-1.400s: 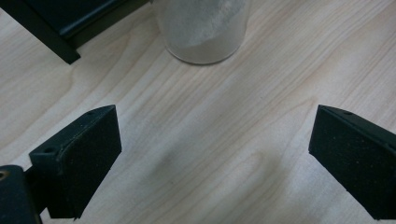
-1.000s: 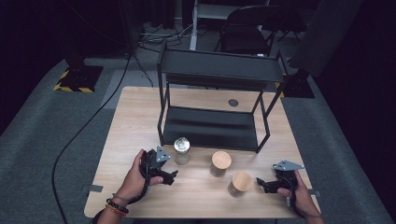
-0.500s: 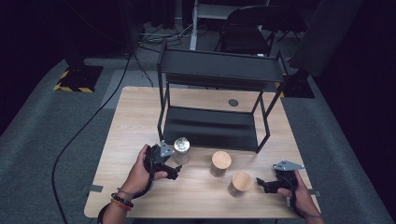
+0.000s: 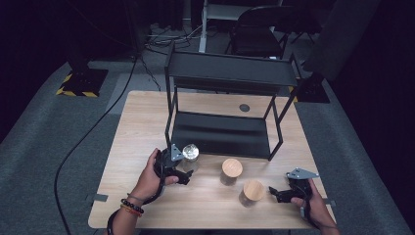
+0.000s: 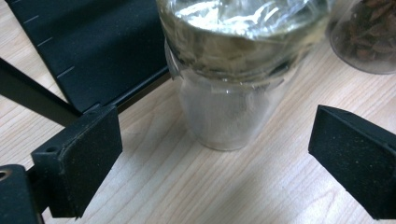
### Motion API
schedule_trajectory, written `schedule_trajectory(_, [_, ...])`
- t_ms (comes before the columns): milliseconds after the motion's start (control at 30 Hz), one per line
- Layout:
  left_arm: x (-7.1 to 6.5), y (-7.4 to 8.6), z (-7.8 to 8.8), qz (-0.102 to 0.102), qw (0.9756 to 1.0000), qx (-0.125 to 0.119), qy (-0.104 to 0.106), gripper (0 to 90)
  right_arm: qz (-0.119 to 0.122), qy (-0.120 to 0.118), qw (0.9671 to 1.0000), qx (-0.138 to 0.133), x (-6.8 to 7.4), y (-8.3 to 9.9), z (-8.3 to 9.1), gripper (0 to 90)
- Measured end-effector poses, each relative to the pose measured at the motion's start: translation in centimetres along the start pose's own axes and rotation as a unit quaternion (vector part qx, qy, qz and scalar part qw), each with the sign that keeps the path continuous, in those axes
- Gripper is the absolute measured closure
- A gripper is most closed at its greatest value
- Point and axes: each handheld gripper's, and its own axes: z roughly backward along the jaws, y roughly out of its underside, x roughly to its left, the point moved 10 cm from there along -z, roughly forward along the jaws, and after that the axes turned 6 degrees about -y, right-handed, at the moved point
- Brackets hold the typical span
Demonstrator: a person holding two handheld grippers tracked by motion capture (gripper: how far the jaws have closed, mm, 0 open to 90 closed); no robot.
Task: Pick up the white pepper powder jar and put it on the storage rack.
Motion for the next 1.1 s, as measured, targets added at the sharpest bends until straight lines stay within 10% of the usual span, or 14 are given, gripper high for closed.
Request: schedule_trajectory(1100, [-0.4, -1.2, -3.2, 0.02, 0.9998, -0.001, -0.001, 12.4, 0.0, 0.0, 1.0, 0.0, 0.0, 0.0, 0.0, 0.0])
